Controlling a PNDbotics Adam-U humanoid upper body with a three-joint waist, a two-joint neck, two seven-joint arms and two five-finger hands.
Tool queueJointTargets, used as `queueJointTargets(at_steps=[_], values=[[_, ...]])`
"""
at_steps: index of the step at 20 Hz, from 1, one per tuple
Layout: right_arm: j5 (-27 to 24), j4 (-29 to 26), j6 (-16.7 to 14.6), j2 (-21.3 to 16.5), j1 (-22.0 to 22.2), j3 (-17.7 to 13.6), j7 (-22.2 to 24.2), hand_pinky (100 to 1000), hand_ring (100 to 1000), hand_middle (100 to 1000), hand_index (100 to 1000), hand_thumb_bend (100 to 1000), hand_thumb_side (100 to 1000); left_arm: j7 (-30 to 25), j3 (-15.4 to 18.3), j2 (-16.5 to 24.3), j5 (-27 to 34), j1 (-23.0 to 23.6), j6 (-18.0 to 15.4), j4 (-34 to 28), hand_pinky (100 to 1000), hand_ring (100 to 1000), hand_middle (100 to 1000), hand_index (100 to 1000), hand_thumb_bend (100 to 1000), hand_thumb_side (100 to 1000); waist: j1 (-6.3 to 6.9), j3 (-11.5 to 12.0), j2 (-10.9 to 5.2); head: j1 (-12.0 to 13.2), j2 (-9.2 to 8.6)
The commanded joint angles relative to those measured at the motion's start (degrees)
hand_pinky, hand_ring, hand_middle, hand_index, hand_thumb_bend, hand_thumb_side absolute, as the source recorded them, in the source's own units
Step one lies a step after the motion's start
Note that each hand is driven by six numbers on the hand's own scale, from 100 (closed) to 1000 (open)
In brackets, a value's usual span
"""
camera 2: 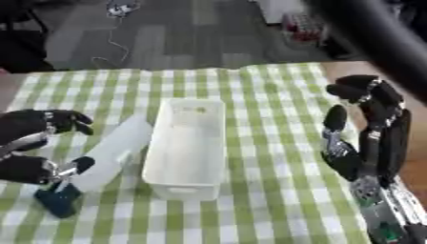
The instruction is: Pick up objects on the table and place them in the box.
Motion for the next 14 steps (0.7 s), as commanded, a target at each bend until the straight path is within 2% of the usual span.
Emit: queueJointTargets(at_steps=[1, 9, 14], values=[[-0.6, -0.8, -2.9, -1.6, -1.1, -0.7, -3.2, 318, 419, 548, 610, 100, 921, -0.2, -0.1, 1.7, -1.0, -1.1, -0.5, 0.4, 867, 864, 886, 875, 255, 1000, 0.13, -0.3, -0.25, -1.2, -1.42], [-1.6, -0.8, -3.0, -1.9, -2.1, -1.3, -3.3, 318, 418, 550, 612, 100, 922, -1.2, -1.7, 2.0, -4.8, -2.0, -1.9, 3.5, 874, 873, 880, 870, 262, 1000, 0.39, -1.2, 0.08, -3.1, -1.99], [-1.9, -0.8, -3.1, -2.0, -2.3, -1.2, -2.9, 318, 418, 551, 613, 100, 923, -2.2, -2.8, 1.4, -6.5, -2.2, -3.3, 5.0, 879, 872, 886, 877, 277, 1000, 0.48, -1.4, 0.08, -1.9, -1.82]])
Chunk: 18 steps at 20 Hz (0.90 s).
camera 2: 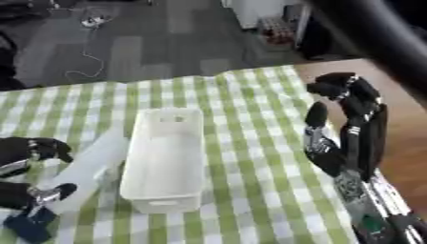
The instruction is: Pick up objects on the table and place them in the box.
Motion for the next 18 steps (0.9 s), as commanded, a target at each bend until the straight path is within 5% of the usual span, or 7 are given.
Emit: queueJointTargets(at_steps=[1, 14, 18], values=[[-0.4, -0.8, -3.1, -1.5, -0.7, -0.5, -2.8, 318, 418, 551, 613, 100, 923, -0.4, -0.2, 0.9, -1.2, -1.2, -1.0, 0.2, 879, 873, 886, 877, 278, 1000, 0.05, 0.0, -0.41, 0.5, -0.72], [-0.6, -0.8, -3.3, -1.8, -0.9, -0.7, -2.7, 319, 419, 551, 614, 100, 922, -0.3, -1.0, 1.1, -3.4, -2.2, -2.9, 1.0, 891, 882, 889, 883, 276, 1000, 0.19, -0.3, -0.48, 1.4, -0.92], [-0.8, -0.8, -3.3, -1.8, -0.8, -0.7, -2.5, 318, 418, 552, 614, 100, 922, -0.1, -0.5, 1.9, -2.7, -2.7, -2.4, 0.1, 844, 871, 914, 956, 288, 1000, 0.31, -0.3, -0.62, 2.2, -0.63]])
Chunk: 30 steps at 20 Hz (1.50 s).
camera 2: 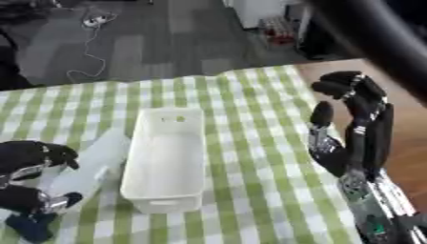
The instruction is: Pick up objects on the table and place them in the box.
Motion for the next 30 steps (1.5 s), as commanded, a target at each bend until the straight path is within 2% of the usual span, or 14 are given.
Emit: queueJointTargets(at_steps=[1, 6, 16, 26, 29, 30], values=[[-0.4, -0.8, -3.0, -1.5, -0.5, -0.5, -2.7, 319, 418, 552, 614, 100, 924, -0.2, 0.9, 2.3, 0.2, -2.1, 0.7, -1.0, 798, 865, 922, 975, 295, 1000, 0.22, 0.0, -0.75, 1.8, -0.55], [-0.6, -0.8, -3.0, -1.8, -0.2, -0.4, -2.5, 318, 418, 552, 614, 100, 922, -2.2, 1.2, 3.4, 0.1, -4.8, 3.0, 2.5, 699, 851, 946, 1000, 319, 1000, 0.66, -0.1, -1.29, 4.5, -1.57], [-1.3, -0.8, -3.2, -2.1, -0.7, -0.5, -2.1, 318, 417, 552, 614, 100, 922, -1.6, 1.5, 4.3, -2.1, -7.1, 3.8, 8.6, 643, 841, 937, 999, 331, 1000, 0.86, -0.6, -1.15, 4.1, -4.49], [-2.0, -0.8, -3.3, -2.2, -1.6, -0.4, -1.5, 321, 419, 554, 616, 100, 924, -2.0, -0.8, 2.7, -5.3, -8.2, 0.1, 11.3, 662, 850, 919, 972, 341, 1000, 0.84, -1.4, -0.81, 4.8, -3.26], [-2.3, -0.8, -3.4, -2.4, -2.0, -0.5, -1.4, 321, 419, 555, 616, 100, 924, -1.7, -1.0, 2.4, -5.9, -8.3, -0.4, 11.6, 662, 849, 911, 958, 274, 1000, 0.94, -1.8, -0.76, 4.8, -2.70], [-2.4, -0.8, -3.5, -2.5, -2.1, -0.5, -1.4, 321, 419, 554, 616, 100, 924, -1.6, -1.1, 2.3, -6.0, -8.3, -0.5, 11.7, 662, 849, 912, 959, 282, 1000, 0.97, -1.9, -0.74, 4.9, -2.52]])
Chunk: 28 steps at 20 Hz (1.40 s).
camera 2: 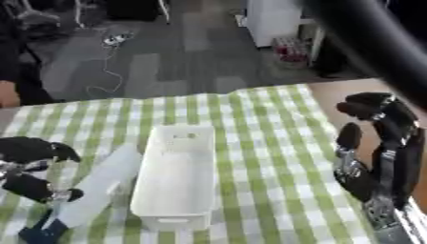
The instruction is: Pick up objects on the table and place them in the box.
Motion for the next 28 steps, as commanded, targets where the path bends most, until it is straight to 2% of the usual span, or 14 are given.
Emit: queueJointTargets(at_steps=[1, 2, 3, 11, 28], values=[[-0.6, -0.8, -2.7, -1.9, -0.8, -0.4, -2.2, 322, 419, 555, 616, 100, 924, 0.2, -0.1, 0.5, -0.7, -1.5, -0.6, -0.3, 660, 847, 906, 954, 237, 1000, 0.10, -0.2, -0.39, 1.0, 0.48], [-0.7, -0.8, -2.8, -1.9, -0.9, -0.5, -2.1, 322, 419, 555, 616, 100, 924, 0.2, -0.2, 0.5, -0.8, -1.5, -0.8, -0.4, 661, 848, 908, 955, 248, 1000, 0.12, -0.3, -0.37, 0.9, 0.59], [-0.9, -0.8, -2.8, -2.0, -1.0, -0.5, -2.1, 322, 420, 555, 616, 100, 924, 0.3, -0.2, 0.4, -0.8, -1.6, -0.9, -0.5, 656, 844, 899, 947, 207, 1000, 0.16, -0.4, -0.36, 0.9, 0.71], [-1.8, -0.8, -3.4, -2.4, -1.8, -0.6, -1.8, 323, 420, 555, 616, 100, 924, 0.0, -0.9, 0.1, -1.1, -2.1, -1.2, -1.0, 653, 840, 879, 925, 112, 1000, 0.43, -1.2, -0.25, 1.1, 0.85], [-4.0, -0.8, -4.1, -3.0, -3.2, -0.6, -0.3, 322, 419, 555, 616, 100, 924, 0.2, -1.7, 0.2, -0.8, -2.4, -2.2, -1.8, 652, 837, 861, 910, 100, 1000, 0.89, -2.4, -0.14, 1.8, 1.18]])
